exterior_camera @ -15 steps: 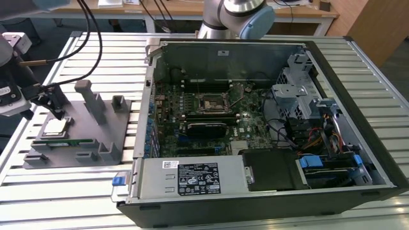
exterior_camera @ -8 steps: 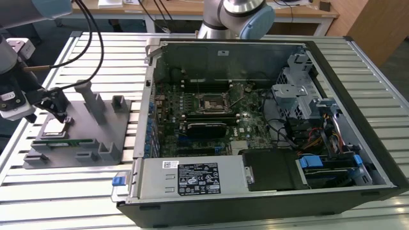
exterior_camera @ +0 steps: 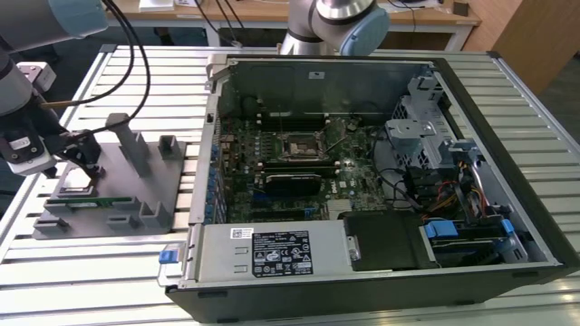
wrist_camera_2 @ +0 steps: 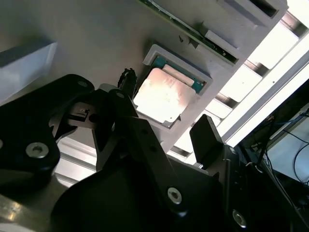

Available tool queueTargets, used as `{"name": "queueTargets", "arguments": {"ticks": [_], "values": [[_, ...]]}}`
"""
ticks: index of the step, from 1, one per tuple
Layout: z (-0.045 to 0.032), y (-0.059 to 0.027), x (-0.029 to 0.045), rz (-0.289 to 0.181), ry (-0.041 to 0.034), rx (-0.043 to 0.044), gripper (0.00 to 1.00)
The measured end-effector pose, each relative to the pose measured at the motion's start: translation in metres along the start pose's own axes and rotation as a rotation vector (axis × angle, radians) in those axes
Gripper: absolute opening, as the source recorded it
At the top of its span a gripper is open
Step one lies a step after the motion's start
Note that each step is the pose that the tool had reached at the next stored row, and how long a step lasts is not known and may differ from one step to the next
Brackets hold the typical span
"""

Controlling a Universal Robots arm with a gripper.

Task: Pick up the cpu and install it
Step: 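Pick up the cpu and move it towards the insertion slot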

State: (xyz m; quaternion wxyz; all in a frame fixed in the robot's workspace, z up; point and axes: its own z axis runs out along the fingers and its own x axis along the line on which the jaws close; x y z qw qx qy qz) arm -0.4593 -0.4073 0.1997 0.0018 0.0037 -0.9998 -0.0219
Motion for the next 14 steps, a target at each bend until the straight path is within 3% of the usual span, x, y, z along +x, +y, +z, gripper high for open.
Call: {"name": "queueTargets", "arguments": {"ticks": [10,13,14], "values": [[0.0109,0.0036,-0.0001,0.002,0.0018,0.0000,0.70],[0.0124,0.0036,0.0001,0.003,0.0020,0.0002,0.57],[0.0129,0.0036,0.0002,0.003,0.0018,0.0001,0.57]]}}
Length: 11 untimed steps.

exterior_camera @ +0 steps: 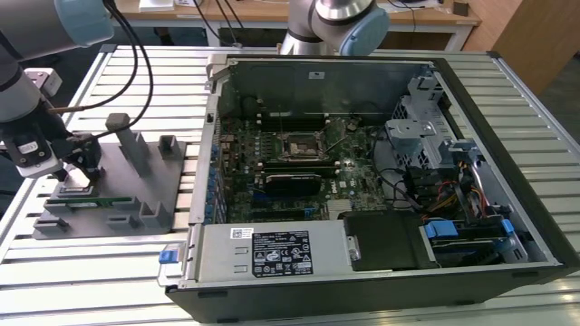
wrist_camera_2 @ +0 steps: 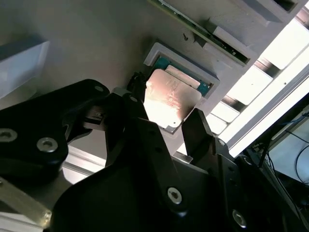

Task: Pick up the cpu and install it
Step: 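Pick up the cpu and move it towards the insertion slot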

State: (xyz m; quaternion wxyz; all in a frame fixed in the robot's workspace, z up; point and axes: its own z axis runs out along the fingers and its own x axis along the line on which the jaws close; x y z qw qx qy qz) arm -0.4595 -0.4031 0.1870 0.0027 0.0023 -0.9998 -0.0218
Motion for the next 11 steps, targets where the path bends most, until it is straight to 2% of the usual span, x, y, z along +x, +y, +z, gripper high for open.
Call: {"name": "queueTargets", "arguments": {"ticks": [11], "values": [[0.0003,0.0001,0.0031,0.000,-0.0024,0.0007,0.57]]}}
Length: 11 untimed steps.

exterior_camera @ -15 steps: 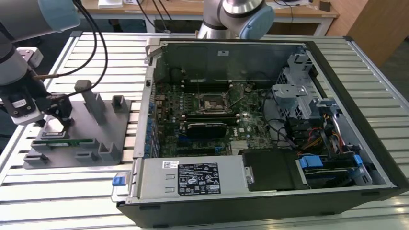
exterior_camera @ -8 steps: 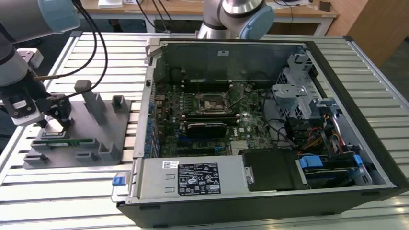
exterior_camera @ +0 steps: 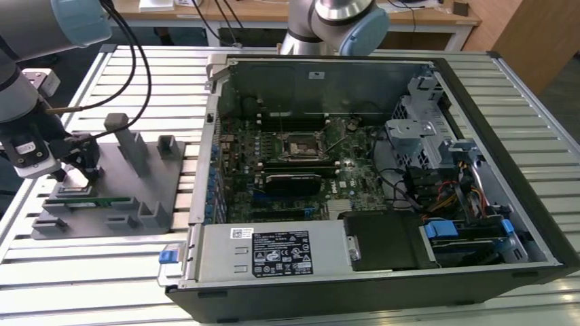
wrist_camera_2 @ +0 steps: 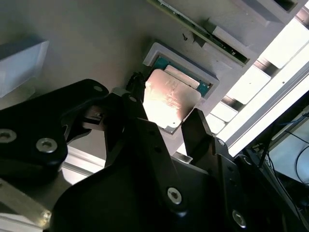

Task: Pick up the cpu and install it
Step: 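Pick up the cpu and move it towards the insertion slot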

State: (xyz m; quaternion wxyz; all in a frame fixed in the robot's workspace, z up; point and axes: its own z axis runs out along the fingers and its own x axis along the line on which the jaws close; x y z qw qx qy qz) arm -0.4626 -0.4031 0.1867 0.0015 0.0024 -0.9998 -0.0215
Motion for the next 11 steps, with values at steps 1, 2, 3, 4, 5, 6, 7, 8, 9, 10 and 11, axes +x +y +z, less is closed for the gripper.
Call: {"name": "queueTargets", "arguments": {"ticks": [1,2,3,4,5,6,7,8,9,10,11], "values": [[0.0000,0.0000,0.0001,0.000,0.0000,0.0008,0.57],[0.0000,0.0000,0.0001,0.000,0.0000,0.0014,0.57],[0.0000,0.0000,0.0001,0.000,0.0000,0.0016,0.57],[0.0000,0.0000,0.0000,0.000,0.0000,0.0017,0.57],[0.0002,0.0000,-0.0002,0.000,-0.0003,0.0016,0.57],[0.0001,0.0000,-0.0007,0.000,-0.0001,0.0018,0.57],[0.0000,-0.0001,-0.0015,0.000,-0.0001,0.0019,0.57],[0.0000,-0.0002,-0.0021,0.000,-0.0001,0.0020,0.57],[0.0000,-0.0005,-0.0027,0.001,-0.0002,0.0019,0.58],[0.0000,-0.0007,-0.0027,0.001,0.0000,0.0020,0.58],[-0.0001,-0.0008,-0.0027,0.001,0.0000,0.0020,0.65]]}}
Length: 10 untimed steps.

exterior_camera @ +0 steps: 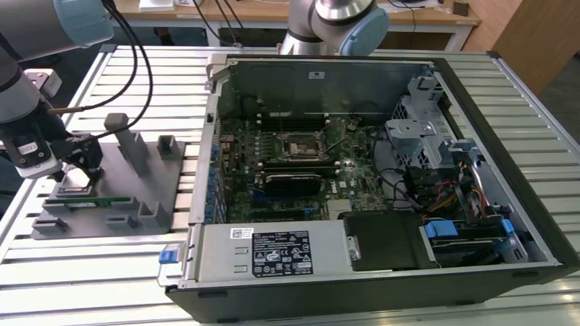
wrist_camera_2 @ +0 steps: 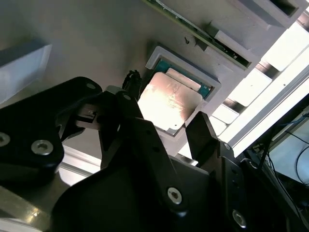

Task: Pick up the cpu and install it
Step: 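Pick up the cpu and move it towards the insertion slot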

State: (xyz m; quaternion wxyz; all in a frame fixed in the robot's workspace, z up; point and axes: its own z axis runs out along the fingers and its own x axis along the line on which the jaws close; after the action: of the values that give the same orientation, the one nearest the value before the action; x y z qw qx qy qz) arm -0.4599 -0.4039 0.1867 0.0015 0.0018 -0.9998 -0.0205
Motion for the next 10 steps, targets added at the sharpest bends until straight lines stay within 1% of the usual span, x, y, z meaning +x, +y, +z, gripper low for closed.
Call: {"name": "queueTargets", "arguments": {"ticks": [2,6,10], "values": [[-0.0001,-0.0001,0.0001,0.000,-0.0012,0.0002,0.65],[0.0000,-0.0009,0.0010,0.003,-0.0062,0.0013,0.65],[0.0002,-0.0011,0.0015,0.006,-0.0078,0.0015,0.65]]}}
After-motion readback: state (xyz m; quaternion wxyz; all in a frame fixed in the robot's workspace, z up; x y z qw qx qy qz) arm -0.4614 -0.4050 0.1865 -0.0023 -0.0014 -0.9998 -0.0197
